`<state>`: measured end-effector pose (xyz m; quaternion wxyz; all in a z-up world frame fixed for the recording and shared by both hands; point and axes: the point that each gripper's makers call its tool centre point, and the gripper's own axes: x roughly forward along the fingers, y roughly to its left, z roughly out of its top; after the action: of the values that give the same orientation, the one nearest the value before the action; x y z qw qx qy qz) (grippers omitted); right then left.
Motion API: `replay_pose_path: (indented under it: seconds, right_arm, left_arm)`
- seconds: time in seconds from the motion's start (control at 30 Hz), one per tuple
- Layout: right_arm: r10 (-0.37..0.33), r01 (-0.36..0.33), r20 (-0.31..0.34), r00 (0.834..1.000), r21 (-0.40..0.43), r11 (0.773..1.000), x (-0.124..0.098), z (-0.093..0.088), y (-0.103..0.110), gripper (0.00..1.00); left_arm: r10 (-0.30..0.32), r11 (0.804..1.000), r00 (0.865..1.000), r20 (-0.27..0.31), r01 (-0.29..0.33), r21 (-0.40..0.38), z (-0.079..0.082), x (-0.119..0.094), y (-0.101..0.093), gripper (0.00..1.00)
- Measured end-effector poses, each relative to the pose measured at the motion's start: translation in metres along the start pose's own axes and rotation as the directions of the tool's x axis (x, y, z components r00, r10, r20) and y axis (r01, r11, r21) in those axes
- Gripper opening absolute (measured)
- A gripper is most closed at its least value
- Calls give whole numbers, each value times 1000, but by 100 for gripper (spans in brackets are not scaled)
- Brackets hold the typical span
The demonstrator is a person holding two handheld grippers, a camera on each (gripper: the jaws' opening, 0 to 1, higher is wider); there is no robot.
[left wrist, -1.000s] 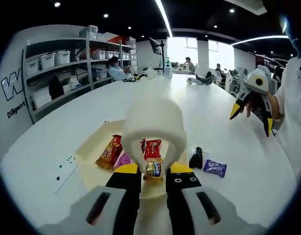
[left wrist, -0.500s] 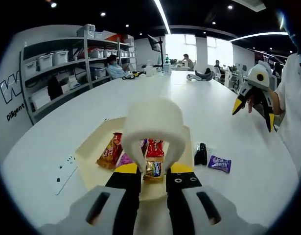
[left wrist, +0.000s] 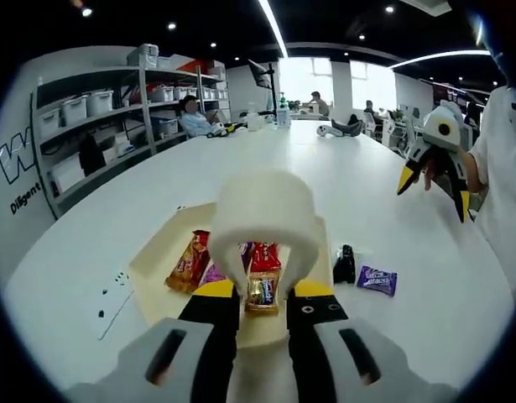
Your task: Place the target food into the container with the food tongs after gripping and lifting it, then release it inside without dropping or visibly crushing the food.
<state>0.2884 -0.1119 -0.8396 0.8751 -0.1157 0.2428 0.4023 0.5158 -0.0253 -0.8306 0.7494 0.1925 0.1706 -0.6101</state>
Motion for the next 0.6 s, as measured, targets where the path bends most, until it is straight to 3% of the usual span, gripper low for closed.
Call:
replay_pose_path:
  seconds: [0.4, 0.6]
  right_arm:
    - [4, -4, 1, 1000, -5, 1000, 1, 1, 1, 74]
    - [4, -4, 2, 1000, -3, 1000, 0, 0, 2, 74]
  left_arm:
    - [21, 1000, 1000, 11, -21, 11, 8, -11, -4, 21]
    - [26, 999, 999, 35, -25, -19, 16, -20, -14, 21]
